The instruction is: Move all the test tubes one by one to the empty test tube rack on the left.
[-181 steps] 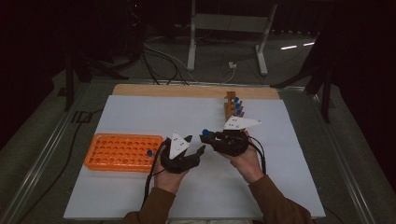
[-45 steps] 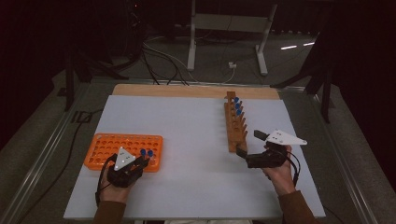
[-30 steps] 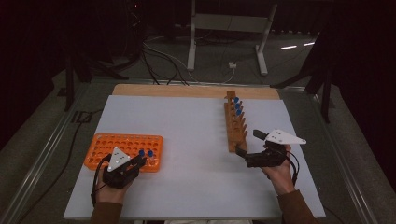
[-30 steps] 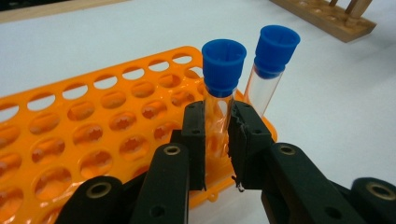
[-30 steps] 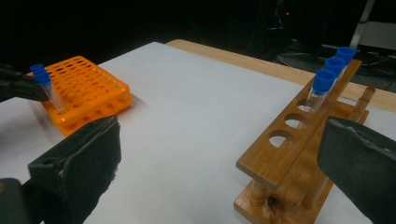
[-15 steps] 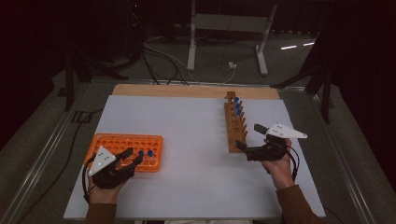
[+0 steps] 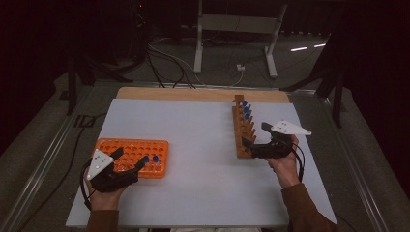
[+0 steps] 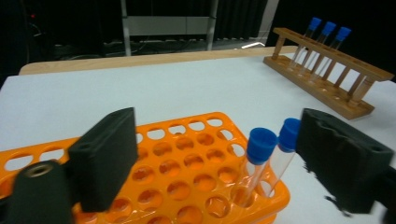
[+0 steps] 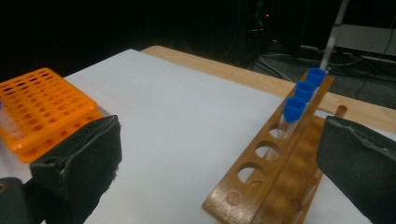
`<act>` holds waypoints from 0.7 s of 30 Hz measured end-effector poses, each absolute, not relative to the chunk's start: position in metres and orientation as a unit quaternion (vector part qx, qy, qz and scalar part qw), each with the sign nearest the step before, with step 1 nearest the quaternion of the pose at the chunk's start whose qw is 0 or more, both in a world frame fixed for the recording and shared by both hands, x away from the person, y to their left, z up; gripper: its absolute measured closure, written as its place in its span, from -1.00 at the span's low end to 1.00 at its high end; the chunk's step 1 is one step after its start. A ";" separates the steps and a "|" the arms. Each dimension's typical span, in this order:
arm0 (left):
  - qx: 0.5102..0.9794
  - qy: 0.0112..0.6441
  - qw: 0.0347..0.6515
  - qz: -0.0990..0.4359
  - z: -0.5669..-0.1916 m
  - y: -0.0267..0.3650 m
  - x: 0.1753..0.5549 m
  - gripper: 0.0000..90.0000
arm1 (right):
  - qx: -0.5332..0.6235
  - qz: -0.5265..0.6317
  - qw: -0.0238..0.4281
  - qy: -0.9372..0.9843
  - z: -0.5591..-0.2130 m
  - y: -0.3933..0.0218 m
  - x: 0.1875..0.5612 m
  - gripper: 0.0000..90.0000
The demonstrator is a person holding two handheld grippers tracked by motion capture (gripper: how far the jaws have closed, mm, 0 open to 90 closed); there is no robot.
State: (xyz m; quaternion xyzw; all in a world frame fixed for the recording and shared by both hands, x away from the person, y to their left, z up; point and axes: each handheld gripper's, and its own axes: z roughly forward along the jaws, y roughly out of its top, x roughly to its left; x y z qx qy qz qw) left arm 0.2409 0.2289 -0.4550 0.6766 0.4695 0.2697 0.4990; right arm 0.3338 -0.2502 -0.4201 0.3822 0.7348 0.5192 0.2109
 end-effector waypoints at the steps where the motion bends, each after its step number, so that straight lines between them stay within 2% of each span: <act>1: 0.676 0.472 0.497 0.272 -0.455 0.229 0.241 -0.80 | 0.385 0.519 0.212 0.733 -0.419 -0.251 0.336 -1.00; 4: 0.675 0.479 0.490 0.274 -0.456 0.228 0.241 -0.98 | 0.403 0.506 0.224 0.729 -0.418 -0.251 0.343 -0.93; 11: 0.670 0.481 0.493 0.278 -0.457 0.229 0.240 -0.98 | 0.426 0.491 0.233 0.723 -0.418 -0.253 0.361 -0.87; 15: 0.668 0.484 0.495 0.273 -0.459 0.231 0.238 -0.98 | 0.437 0.482 0.220 0.727 -0.426 -0.252 0.374 -0.83; 21: 0.670 0.484 0.494 0.272 -0.460 0.230 0.238 -0.98 | 0.451 0.470 0.206 0.730 -0.440 -0.250 0.391 -0.57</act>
